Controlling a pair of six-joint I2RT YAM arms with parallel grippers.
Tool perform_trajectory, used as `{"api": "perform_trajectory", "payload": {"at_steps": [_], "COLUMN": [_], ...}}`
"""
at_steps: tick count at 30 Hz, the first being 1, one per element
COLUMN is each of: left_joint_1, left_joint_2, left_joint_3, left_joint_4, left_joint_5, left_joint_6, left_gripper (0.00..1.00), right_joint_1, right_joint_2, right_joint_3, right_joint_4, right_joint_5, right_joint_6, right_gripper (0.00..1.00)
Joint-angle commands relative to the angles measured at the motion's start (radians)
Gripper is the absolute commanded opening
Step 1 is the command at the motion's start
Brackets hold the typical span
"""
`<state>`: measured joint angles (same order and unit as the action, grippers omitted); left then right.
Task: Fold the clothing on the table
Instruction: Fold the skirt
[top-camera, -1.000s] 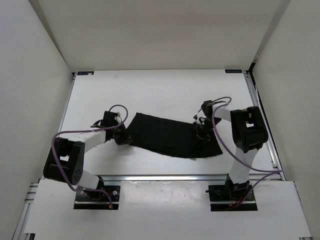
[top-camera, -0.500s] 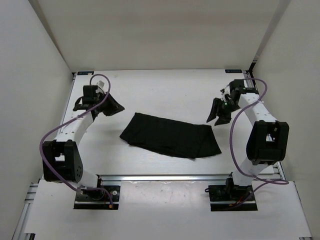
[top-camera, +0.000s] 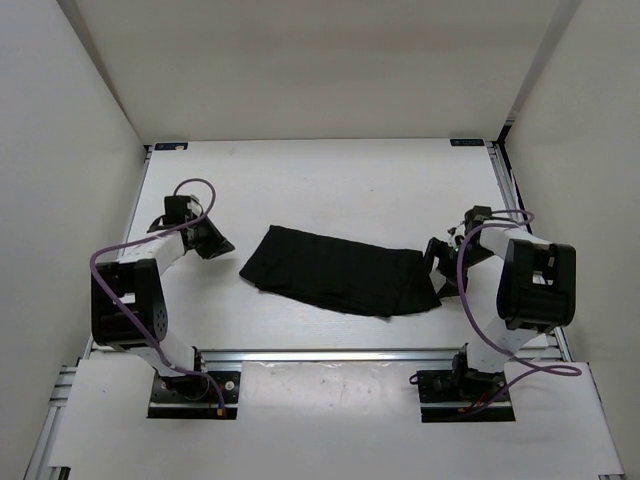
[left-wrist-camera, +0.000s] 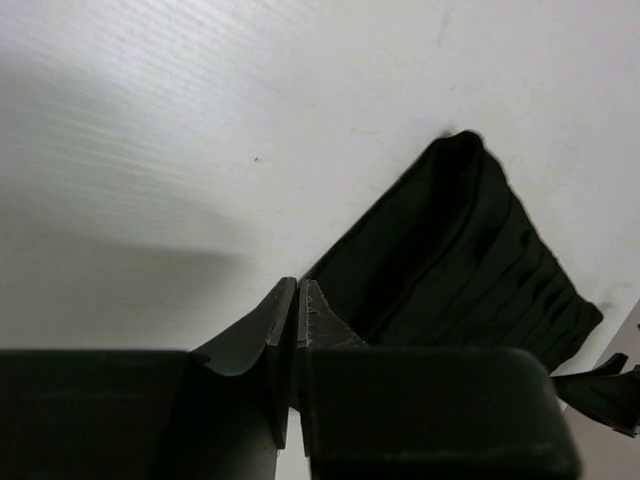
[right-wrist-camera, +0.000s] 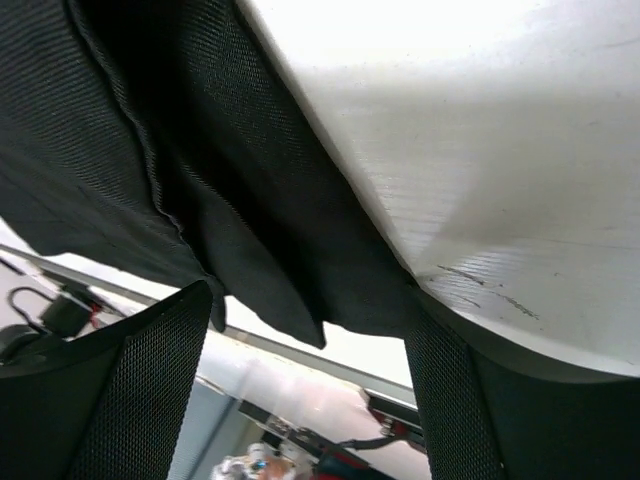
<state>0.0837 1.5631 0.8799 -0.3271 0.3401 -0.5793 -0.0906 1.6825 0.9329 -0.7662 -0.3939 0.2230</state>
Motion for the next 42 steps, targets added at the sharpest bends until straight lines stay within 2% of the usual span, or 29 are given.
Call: {"api": "perform_trajectory", "payload": {"at_steps": [1, 10, 15, 20, 24, 27, 32, 36, 39, 40, 41, 42], "left_joint_1": [-0.03, -0.061, -0.07, -0.07, -0.073, -0.07, -0.105, -0.119, -0.131, -0.133, -0.139, -0.144], "left_joint_2": [0.0, 0.006, 0.002, -0.006, -0.02, -0.023, -0.035, -0.032, -0.032, -0.032, -0.029, -0.031], "left_joint_3": [-0.044, -0.147, -0.17, -0.168, -0.183, -0.183, -0.193, -0.187, -0.194, -0.193, -0.197, -0.2], "left_joint_4": [0.066, 0.108, 0.108, 0.068, 0.057, 0.053, 0.059, 0.063, 0.057, 0.068, 0.068, 0.068], "left_joint_5": [-0.015, -0.027, -0.015, -0.023, -0.019, -0.015, -0.012, -0.007, -0.007, -0.007, 0.0, 0.0], "left_joint_6": [0.021, 0.006, -0.01, 0.009, 0.006, -0.001, -0.016, -0.025, -0.034, -0.033, -0.039, -0.039], "left_gripper": [0.16, 0.14, 0.14, 0.14, 0.13, 0.13, 0.12, 0.12, 0.11, 0.11, 0.12, 0.12], "right_joint_1": [-0.005, -0.023, 0.008, 0.034, 0.052, 0.084, 0.17, 0.238, 0.252, 0.246, 0.242, 0.223], "right_joint_2": [-0.02, -0.145, -0.118, -0.063, -0.029, -0.023, -0.027, -0.069, -0.115, -0.13, -0.138, -0.145], "right_joint_3": [-0.04, -0.006, 0.011, -0.074, -0.149, -0.184, -0.221, -0.235, -0.253, -0.259, -0.264, -0.261], "right_joint_4": [0.146, 0.197, 0.183, 0.307, 0.483, 0.551, 0.552, 0.464, 0.453, 0.446, 0.45, 0.449], "right_joint_5": [-0.031, 0.144, 0.23, 0.101, -0.119, -0.204, -0.302, -0.278, -0.254, -0.264, -0.249, -0.235], "right_joint_6": [0.039, 0.09, 0.076, 0.117, 0.17, 0.217, 0.263, 0.247, 0.251, 0.254, 0.26, 0.265], "right_gripper": [0.83, 0.85, 0.84, 0.86, 0.9, 0.92, 0.84, 0.79, 0.66, 0.52, 0.23, 0.04]}}
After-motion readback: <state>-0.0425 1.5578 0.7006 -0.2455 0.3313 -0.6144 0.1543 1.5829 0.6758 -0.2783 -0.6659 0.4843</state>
